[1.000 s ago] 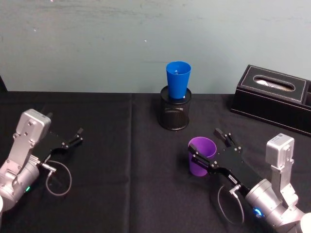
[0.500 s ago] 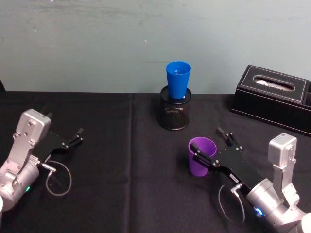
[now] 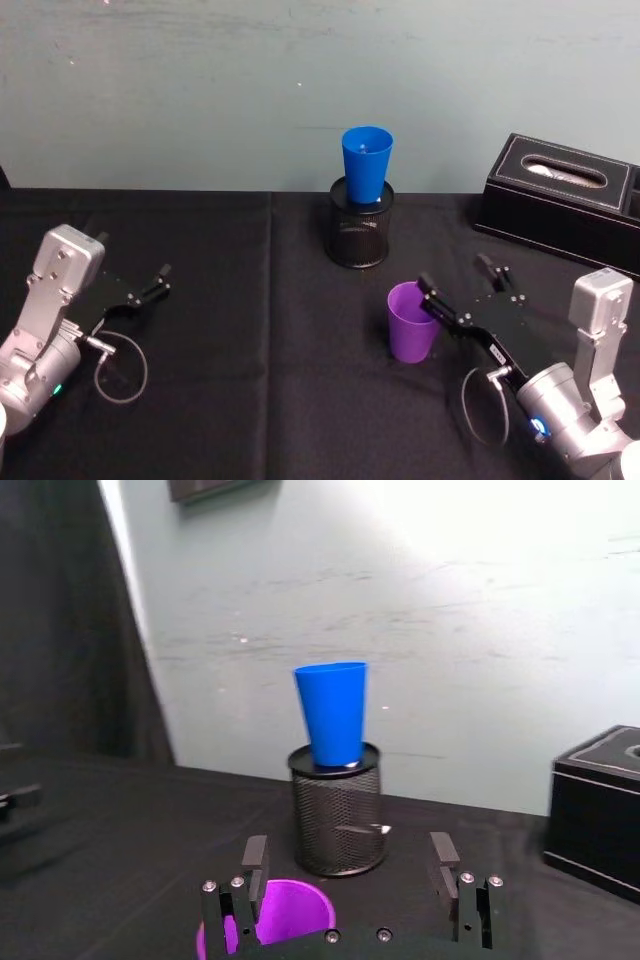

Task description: Pick up one cup with a gripper and tap it against the other cup.

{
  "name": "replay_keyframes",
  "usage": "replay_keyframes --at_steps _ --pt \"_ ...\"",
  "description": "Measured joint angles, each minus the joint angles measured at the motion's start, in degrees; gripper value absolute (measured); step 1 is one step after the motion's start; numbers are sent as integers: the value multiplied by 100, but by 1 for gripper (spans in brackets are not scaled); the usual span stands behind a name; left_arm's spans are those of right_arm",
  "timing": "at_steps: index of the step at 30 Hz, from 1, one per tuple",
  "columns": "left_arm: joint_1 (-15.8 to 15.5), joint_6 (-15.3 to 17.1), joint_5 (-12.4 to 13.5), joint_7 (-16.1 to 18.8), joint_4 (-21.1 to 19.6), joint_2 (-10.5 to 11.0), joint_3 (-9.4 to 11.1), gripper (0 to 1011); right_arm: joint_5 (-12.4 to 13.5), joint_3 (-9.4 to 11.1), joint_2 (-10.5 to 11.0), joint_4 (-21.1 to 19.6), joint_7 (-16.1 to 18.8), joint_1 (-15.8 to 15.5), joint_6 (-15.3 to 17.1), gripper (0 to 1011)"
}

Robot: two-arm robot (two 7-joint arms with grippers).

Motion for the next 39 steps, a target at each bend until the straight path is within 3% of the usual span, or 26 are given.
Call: replay_keyframes --at_steps 9,17,33,39 --pt "0 0 0 0 0 0 0 1012 -240 220 -206 -16 -422 -49 -12 1003" --pt "0 0 0 0 1 0 0 1011 -622 417 -416 -85 -974 -110 226 1003" --pt "0 0 0 0 0 0 0 1011 -861 665 -627 -138 -1165 -157 443 1003" --pt "0 0 0 0 0 0 0 1011 -972 738 -694 -175 -1266 -155 763 1003"
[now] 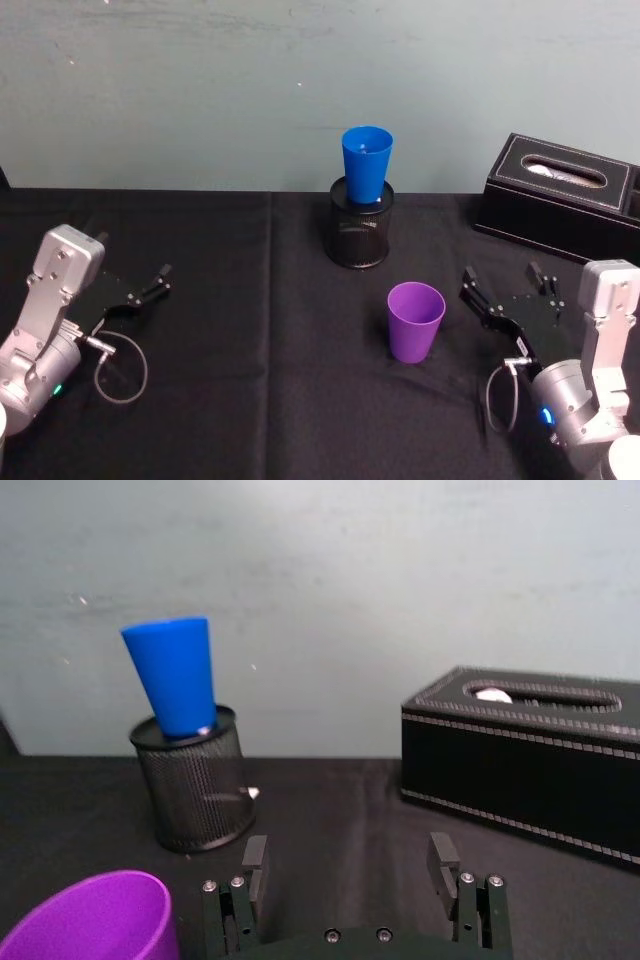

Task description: Pick up one cup with a gripper and tap it against the other cup.

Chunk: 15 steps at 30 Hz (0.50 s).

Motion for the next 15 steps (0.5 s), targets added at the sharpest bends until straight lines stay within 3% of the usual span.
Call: replay_keyframes --at_steps 7,15 --pt "0 0 0 0 0 0 0 1011 -92 51 -55 -38 -99 32 523 1003" --pt "0 0 0 0 0 0 0 1011 -94 100 -104 -45 -112 42 717 1003"
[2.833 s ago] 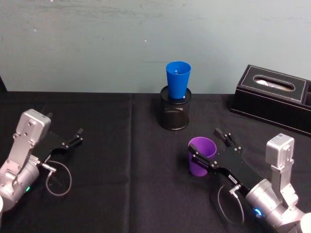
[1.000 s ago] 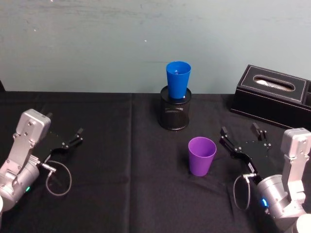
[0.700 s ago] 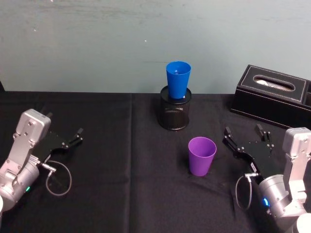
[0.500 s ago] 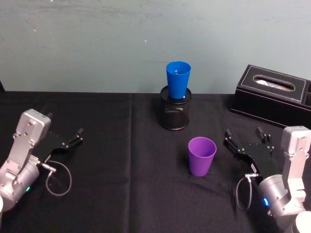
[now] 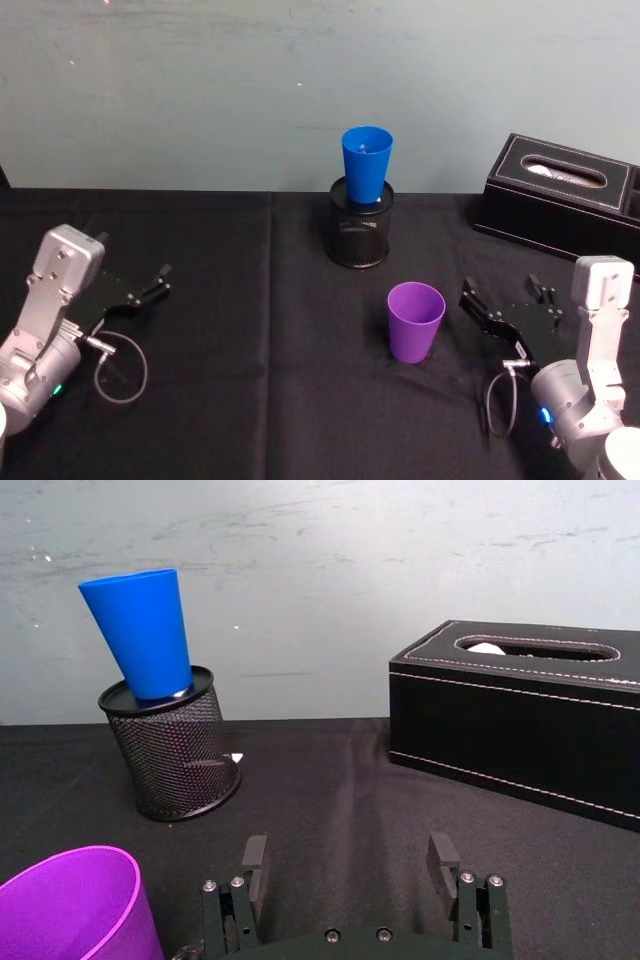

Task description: Pick up one cup with a gripper and tap it against the other cup.

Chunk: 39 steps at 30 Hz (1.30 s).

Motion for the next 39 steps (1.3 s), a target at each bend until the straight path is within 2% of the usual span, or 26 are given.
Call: replay_keyframes --at_steps 39 --pt "0 0 0 0 0 0 0 1011 19 8 -8 12 24 4 -4 1003"
